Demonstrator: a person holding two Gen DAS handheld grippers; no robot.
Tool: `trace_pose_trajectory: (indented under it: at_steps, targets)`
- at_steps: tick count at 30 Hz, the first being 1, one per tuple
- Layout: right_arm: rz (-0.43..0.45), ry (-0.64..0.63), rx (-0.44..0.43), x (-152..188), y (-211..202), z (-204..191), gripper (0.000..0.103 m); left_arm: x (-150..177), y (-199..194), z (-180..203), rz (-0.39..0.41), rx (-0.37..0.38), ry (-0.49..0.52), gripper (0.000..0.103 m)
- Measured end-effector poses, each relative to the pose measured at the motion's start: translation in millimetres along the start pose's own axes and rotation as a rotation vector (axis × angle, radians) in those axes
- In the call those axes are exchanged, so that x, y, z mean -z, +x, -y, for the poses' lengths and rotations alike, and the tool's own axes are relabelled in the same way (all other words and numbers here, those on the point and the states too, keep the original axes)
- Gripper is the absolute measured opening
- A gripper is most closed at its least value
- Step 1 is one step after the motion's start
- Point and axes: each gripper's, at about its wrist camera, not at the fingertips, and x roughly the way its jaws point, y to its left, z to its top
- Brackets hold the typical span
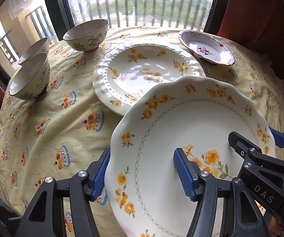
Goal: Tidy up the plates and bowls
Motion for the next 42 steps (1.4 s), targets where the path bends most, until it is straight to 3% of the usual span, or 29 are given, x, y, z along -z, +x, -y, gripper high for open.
trace_pose_trajectory:
  at_steps: [9, 19, 37, 39, 42]
  targets:
    - [-0.002, 0.001, 0.021, 9.2, 6.0, 55.8, 0.075, -2.3, 12.0, 52.8, 0.002, 0.019, 0.003, 0.064]
    - [-0.064, 0.069, 0.026, 18.6, 26.0, 101.0, 0.075, -3.0, 32.1, 94.1, -0.029, 0.025, 0.038, 0.064]
    - [-0.13, 0.158, 0.011, 9.6, 57.2, 129.8, 0.076, -9.6, 56.5, 112.0, -0.049, 0.009, 0.019, 0.065]
    - [-0.139, 0.158, 0.012, 8.5, 57.2, 129.6, 0.076, -10.1, 56.9, 110.2, -0.062, 0.019, 0.013, 0.069]
    - [-0.083, 0.16, 0.045, 4.8, 46.3, 129.9, 0.076, -10.5, 53.4, 104.2, -0.072, 0.021, -0.019, 0.079]
